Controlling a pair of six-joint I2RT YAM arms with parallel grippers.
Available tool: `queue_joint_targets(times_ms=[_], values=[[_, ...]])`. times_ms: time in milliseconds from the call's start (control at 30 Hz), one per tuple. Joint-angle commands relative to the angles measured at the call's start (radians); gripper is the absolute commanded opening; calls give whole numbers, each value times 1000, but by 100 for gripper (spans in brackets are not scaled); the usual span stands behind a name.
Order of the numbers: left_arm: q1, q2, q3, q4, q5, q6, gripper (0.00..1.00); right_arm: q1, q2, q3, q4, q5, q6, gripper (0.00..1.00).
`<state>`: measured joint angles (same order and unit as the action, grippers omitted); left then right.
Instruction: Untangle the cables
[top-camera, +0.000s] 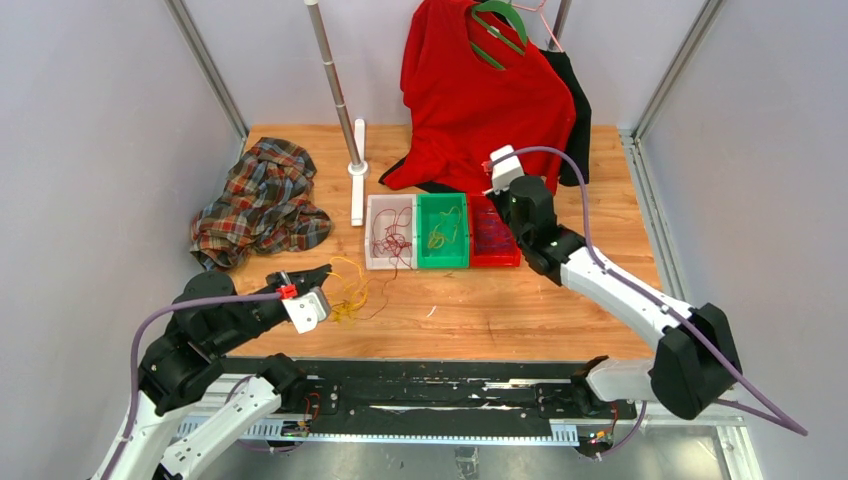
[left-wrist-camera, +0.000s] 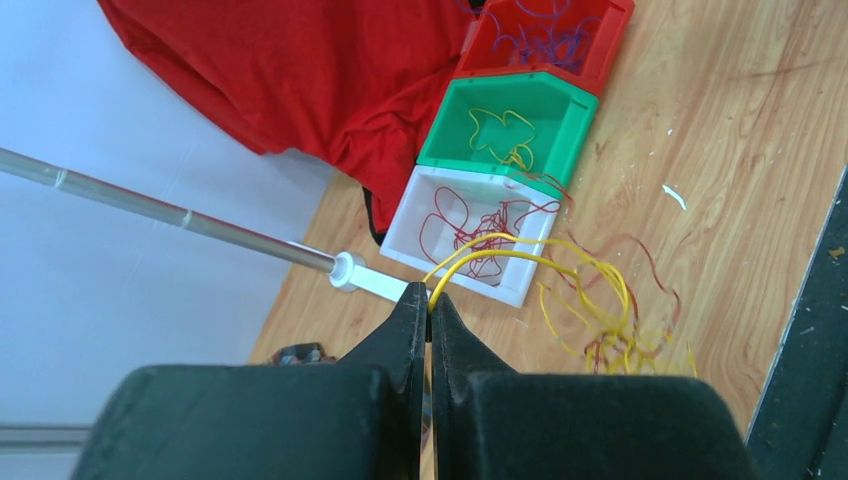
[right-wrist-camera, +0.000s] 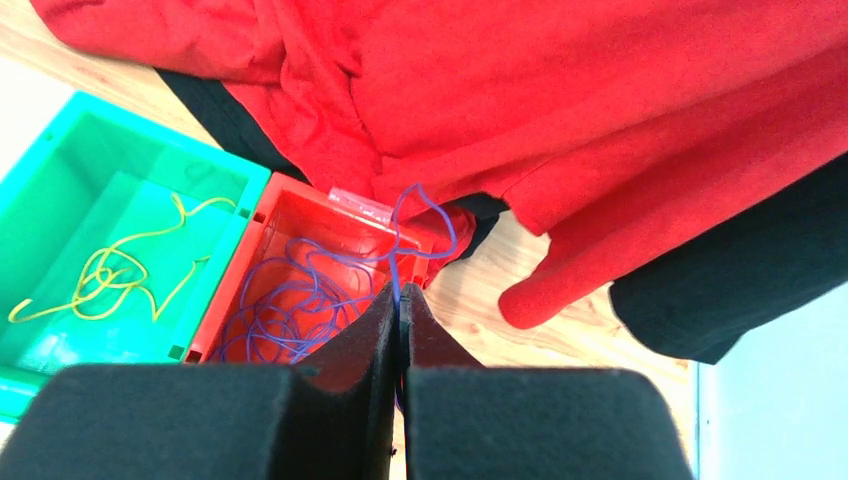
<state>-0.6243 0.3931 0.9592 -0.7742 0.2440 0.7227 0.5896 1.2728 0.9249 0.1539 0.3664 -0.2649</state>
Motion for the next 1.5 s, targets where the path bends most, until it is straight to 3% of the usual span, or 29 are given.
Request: queue_joint_targets(times_ms=[0,267,367,500,567,633,867,1033,1267,1367,1467], values=[[0,9,28,41,20,-25,1,-18,68,-37,38,52,75,1],[0,8,26,53,20,-15,1,-45,243,12,43,-4,138,2],[0,12,30,55,26,-13,1,-72,314,56,24,-63,169,13],[0,17,31,55,31,-13,1,-93,394,135,-11,-101,169,21],[0,21,35,56,31,-14,1,-93,413,177,-66,-114,167,34],[0,25,34,62,28,-22,1,-93,405,206,-106,-126,186,45],[0,38,29,70,49,-42,1,-97,316,247,-207,-146,239,50],[0,38,26,78,54,-34,1,-109,317,253,-168,-95,245,55],[0,52,32,116,62,-92,1,-104,381,251,-161,-93,287,46],[0,64,25,144,67,-142,0,-73,276,169,-107,-128,335,48],[0,72,16,176,63,-209,1,-6,118,116,-78,-165,360,58]])
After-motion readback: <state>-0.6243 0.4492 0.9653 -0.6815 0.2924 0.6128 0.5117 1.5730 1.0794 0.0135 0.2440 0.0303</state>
